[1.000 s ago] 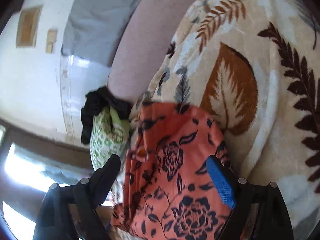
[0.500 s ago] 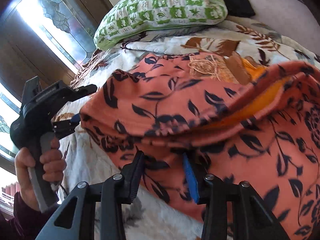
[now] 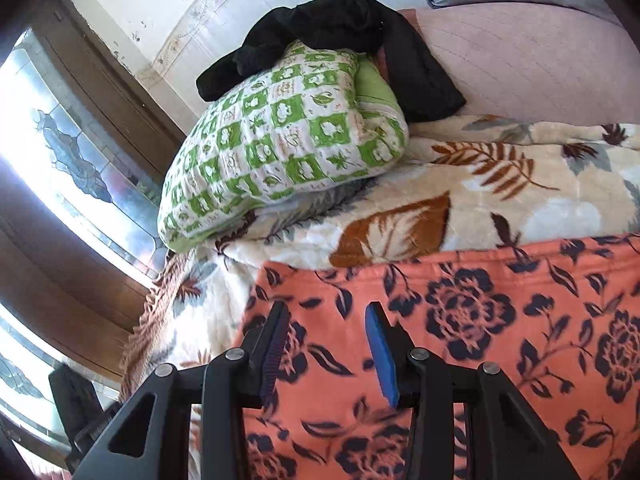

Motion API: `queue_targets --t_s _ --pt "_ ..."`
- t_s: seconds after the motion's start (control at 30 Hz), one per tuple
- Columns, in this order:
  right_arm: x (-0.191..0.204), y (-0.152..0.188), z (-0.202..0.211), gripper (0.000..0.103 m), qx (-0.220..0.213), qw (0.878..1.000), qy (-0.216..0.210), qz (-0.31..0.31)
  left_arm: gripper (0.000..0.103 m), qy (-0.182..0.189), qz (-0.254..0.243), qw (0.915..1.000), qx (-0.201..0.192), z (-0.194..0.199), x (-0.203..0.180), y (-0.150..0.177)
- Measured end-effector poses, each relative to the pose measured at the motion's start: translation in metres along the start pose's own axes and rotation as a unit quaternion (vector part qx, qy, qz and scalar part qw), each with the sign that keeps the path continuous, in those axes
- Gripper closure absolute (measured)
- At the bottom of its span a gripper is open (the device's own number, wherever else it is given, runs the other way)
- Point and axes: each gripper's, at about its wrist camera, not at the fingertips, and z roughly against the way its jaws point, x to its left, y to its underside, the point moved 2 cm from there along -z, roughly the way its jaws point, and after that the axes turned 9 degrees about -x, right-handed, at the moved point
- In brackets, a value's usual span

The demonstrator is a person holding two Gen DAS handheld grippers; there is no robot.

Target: Fold small clothes

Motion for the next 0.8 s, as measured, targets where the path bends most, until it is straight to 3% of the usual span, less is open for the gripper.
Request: queue_targets --t_s 0.1,0.23,0.33,0.43,0.53,0.67,0.8 --pt "-0.040 0.026 0.041 0.060 0.000 1.000 0.029 -0.006 0.036 0.014 -0.069 0.9973 0.019 -0.005 -0.028 0.013" --pt "-0.097 0.057 0.099 0.060 -0.018 0.997 0.078 -0.023 0.036 -0.062 -0.161 0.9834 0.057 -0.028 -0.042 0.039" --pt "-0.135 0.081 0.133 0.060 -0.016 0.993 0.108 -0.045 0.032 -0.110 -0.137 0.9789 0.104 -0.052 -0.018 0.054" --pt "-0.172 0.110 0.138 0.060 0.036 0.988 0.133 -0.071 0.030 -0.117 -0.129 0.9795 0.100 -0.048 -0.018 0.051" --pt "-0.173 0.115 0.155 0.061 0.023 0.992 0.109 -0.054 0.031 -0.126 -0.127 0.9812 0.072 -0.038 -0.024 0.047" --pt "-0.175 0.097 0.169 0.061 -0.020 0.992 0.097 -0.072 0.031 -0.075 -0.134 0.9875 0.036 -0.021 -0.047 0.041" --pt "-0.181 0.069 0.165 0.061 -0.063 0.988 0.117 -0.076 0.016 -0.050 -0.162 0.9849 0.035 -0.028 -0.068 0.053"
